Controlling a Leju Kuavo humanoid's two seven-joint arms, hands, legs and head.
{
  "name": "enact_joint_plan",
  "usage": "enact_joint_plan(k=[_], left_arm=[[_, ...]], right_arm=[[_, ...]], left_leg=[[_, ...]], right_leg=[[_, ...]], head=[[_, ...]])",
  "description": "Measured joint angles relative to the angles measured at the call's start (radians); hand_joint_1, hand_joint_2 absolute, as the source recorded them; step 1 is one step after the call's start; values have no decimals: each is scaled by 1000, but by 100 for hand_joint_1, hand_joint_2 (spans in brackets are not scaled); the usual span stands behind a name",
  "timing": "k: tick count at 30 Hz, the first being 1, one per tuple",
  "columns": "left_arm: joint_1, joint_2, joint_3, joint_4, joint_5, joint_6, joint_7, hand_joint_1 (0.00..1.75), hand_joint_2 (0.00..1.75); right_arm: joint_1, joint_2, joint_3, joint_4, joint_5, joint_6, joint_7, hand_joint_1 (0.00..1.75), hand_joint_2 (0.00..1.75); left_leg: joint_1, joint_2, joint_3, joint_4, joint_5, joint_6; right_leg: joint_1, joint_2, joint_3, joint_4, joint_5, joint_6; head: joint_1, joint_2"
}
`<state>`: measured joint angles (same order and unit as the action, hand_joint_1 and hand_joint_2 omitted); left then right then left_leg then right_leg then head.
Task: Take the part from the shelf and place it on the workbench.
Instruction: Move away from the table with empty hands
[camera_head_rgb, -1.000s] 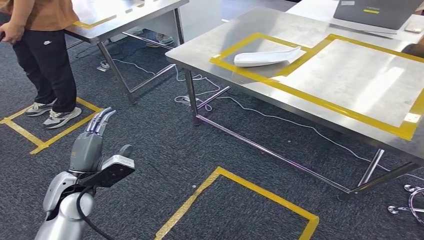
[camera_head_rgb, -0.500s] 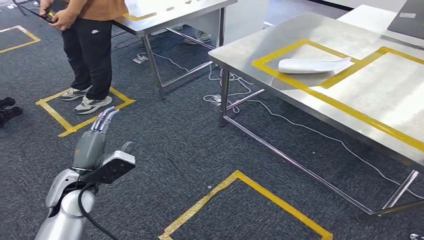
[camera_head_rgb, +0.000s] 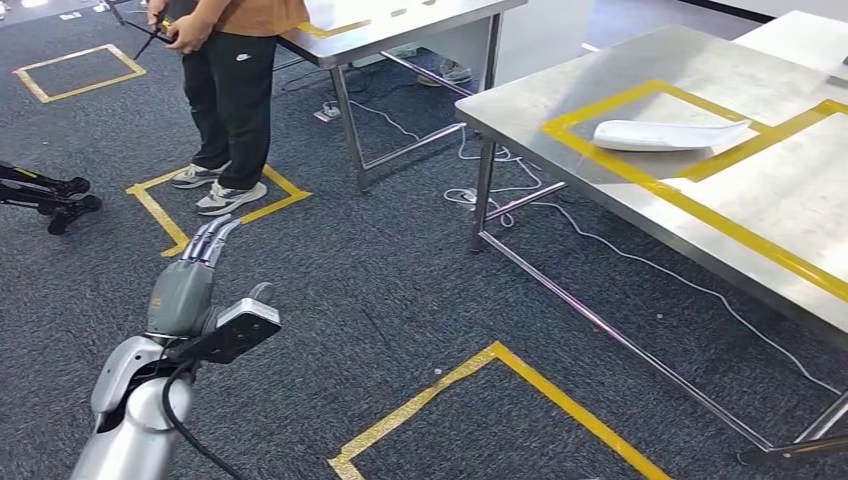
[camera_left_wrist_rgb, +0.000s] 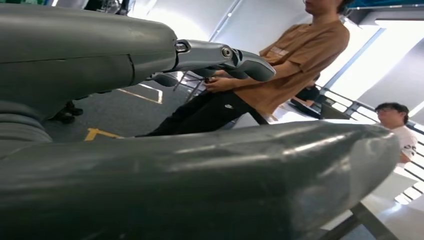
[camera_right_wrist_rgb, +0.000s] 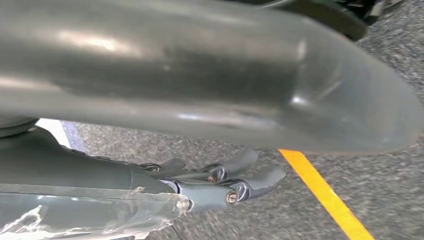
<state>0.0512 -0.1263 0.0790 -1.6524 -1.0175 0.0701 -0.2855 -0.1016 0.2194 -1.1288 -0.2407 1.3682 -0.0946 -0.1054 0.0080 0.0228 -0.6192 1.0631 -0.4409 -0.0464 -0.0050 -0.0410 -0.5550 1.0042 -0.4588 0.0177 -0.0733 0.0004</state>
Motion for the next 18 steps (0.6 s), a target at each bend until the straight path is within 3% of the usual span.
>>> enact_joint_plan(k=[2,4,6,7,9,10,11,12,13,15,16,18], left_arm=[[-8,3,-6,5,-6,8,-1,0,0],[-9,7,-9,10,-6,11,-2,0,0],[-8,11,-10,13,-4,12,-3,0,0],[-9,12,-10,14,-3,12,-3,0,0],[-10,12,-12,16,-2,12,-3,0,87],[-9,13,-13,18,-2,12,-4,0,131],[-8,14,-13,20,-2,12,-4,0,175],[-8,15,-13,21,-2,12,-4,0,175],[-7,15,-13,22,-1,12,-4,0,175],[-7,17,-13,22,-1,12,-4,0,175],[-8,17,-13,22,-2,12,-4,0,175],[-8,19,-13,22,-5,12,-4,0,175]], right_arm=[[-1,-1,0,0,1,0,-3,0,0],[-1,-1,0,0,3,0,-3,0,0],[-1,-1,0,0,3,0,-3,0,0],[-1,-1,0,0,3,0,-2,0,0],[0,-1,0,0,3,0,-1,0,0],[2,-1,0,0,3,0,0,0,0],[3,-1,0,0,3,0,0,0,0],[4,-1,0,0,3,0,1,0,0],[5,-1,0,0,3,0,1,0,0],[3,-1,0,0,3,0,3,0,0],[2,-1,0,0,3,0,5,0,0],[1,-1,0,0,3,0,9,0,0]], left_leg=[[-2,16,33,-68,13,9],[-3,4,32,-74,11,23],[-2,-9,32,-77,14,35],[0,-15,32,-78,15,40],[-1,-29,32,-78,16,46],[-1,-37,31,-77,16,47],[-2,-46,32,-77,16,48],[-2,-56,32,-77,16,48],[-2,-66,33,-76,16,47],[-3,-85,35,-75,16,43],[-3,-93,33,-74,17,39],[-2,-106,27,-76,21,26]], right_leg=[[7,-11,-1,4,-4,10],[8,-24,-1,3,-6,20],[4,-13,-9,26,-28,29],[3,0,-28,68,-53,33],[3,28,-89,201,-115,36],[3,33,-120,262,-134,36],[3,36,-137,291,-136,36],[3,38,-136,282,-117,34],[3,40,-115,232,-83,32],[-1,67,-50,90,-21,27],[-2,80,-26,40,-5,25],[-1,89,-13,13,-3,20]], head=[[3,0],[7,0],[9,0],[10,0],[13,0],[14,0],[14,0],[14,0],[14,0],[14,0],[13,0],[13,0]])
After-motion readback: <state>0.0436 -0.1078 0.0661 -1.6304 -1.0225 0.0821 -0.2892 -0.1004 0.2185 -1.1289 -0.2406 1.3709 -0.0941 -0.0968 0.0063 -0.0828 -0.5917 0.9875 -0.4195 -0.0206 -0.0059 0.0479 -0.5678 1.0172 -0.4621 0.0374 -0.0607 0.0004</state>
